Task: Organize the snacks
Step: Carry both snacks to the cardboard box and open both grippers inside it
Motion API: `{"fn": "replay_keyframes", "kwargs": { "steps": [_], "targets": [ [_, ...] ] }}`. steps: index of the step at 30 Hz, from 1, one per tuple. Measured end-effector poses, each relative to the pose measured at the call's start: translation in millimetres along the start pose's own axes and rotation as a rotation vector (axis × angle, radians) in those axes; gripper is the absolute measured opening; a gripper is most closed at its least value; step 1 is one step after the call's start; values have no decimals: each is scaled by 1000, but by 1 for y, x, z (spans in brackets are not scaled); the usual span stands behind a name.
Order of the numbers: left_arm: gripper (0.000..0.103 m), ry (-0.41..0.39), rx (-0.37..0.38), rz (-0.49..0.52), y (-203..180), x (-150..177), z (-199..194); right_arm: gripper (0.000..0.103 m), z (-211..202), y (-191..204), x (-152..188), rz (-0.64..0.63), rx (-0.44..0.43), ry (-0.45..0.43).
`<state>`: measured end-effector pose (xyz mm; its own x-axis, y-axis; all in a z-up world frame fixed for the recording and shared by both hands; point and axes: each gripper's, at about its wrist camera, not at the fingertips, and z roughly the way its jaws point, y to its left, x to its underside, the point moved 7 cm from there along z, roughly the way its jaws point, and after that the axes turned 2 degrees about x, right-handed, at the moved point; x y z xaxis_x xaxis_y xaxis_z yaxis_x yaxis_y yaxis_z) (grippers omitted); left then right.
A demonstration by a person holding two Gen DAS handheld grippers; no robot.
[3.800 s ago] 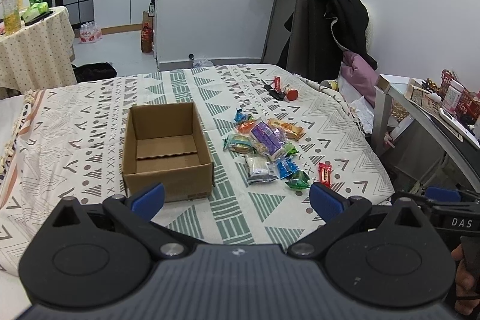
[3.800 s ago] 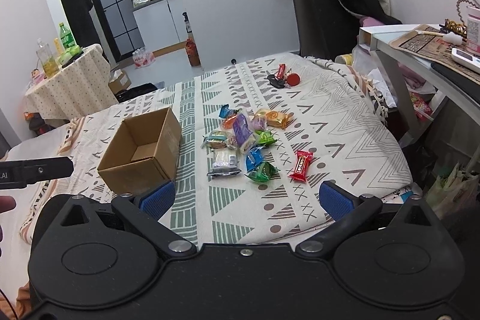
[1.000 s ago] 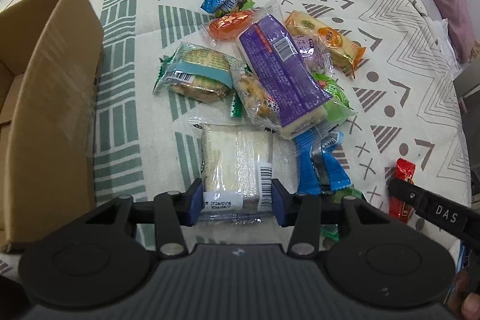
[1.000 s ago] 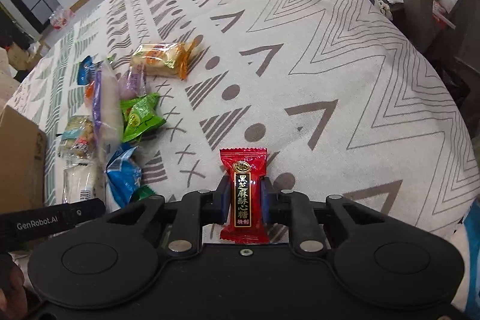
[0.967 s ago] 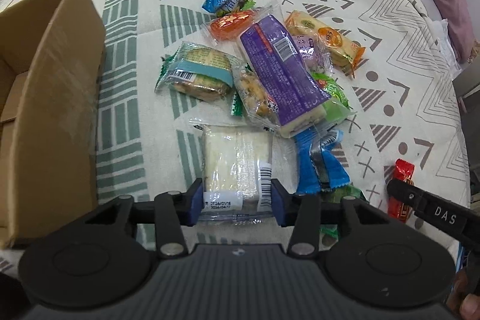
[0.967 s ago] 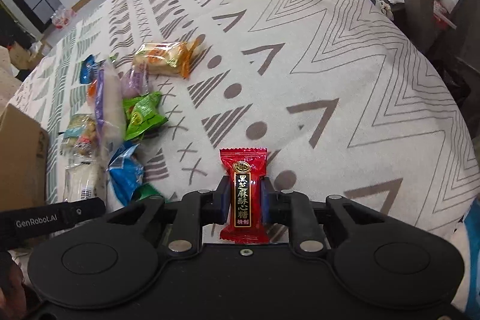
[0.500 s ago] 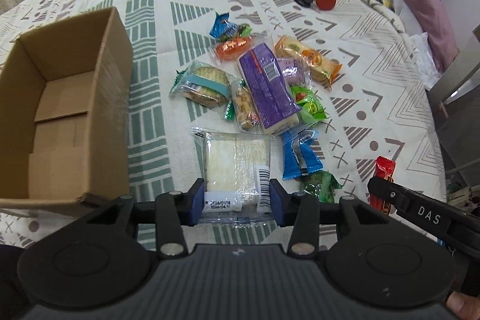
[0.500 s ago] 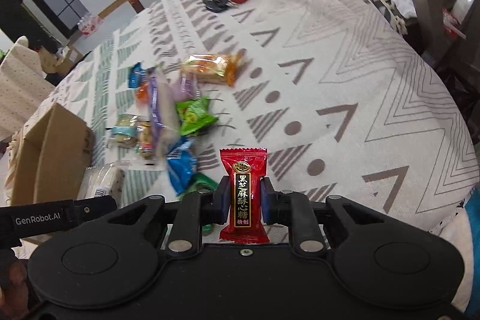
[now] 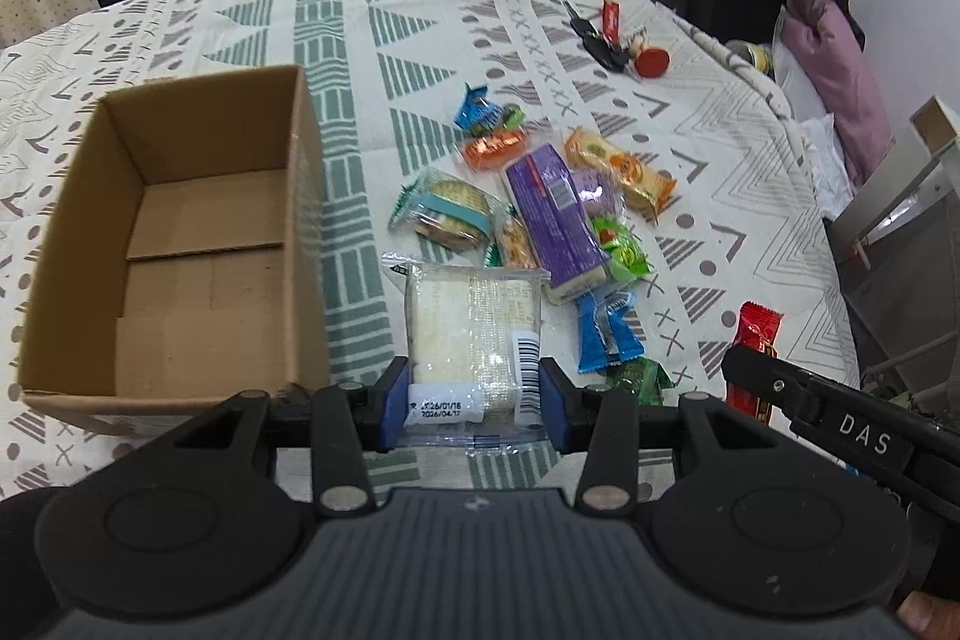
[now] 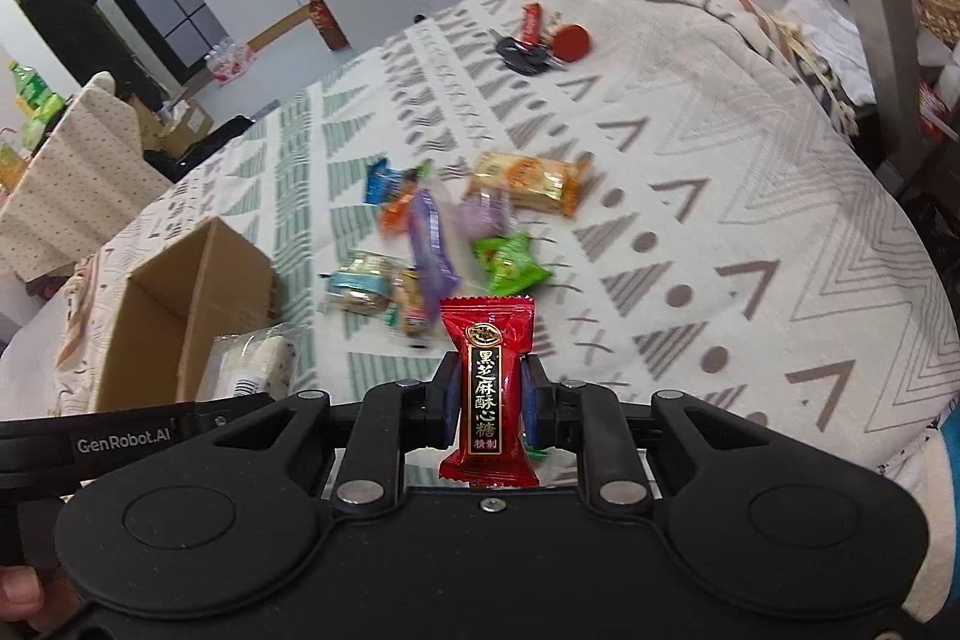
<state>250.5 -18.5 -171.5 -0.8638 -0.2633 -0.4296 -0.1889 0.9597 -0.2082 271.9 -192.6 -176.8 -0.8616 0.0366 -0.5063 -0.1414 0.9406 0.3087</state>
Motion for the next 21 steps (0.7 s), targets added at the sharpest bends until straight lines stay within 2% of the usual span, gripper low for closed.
{"fn": "replay_keyframes", "kwargs": {
  "steps": [11,21],
  "targets": [
    [44,-63,13,-43,36,-13,-32,20,-9,56,-5,-53,-46,-27],
    [44,-100,-14,-108,89,-26,-46,20,-2,106,-8,-86,-95,-36]
  ]
}}
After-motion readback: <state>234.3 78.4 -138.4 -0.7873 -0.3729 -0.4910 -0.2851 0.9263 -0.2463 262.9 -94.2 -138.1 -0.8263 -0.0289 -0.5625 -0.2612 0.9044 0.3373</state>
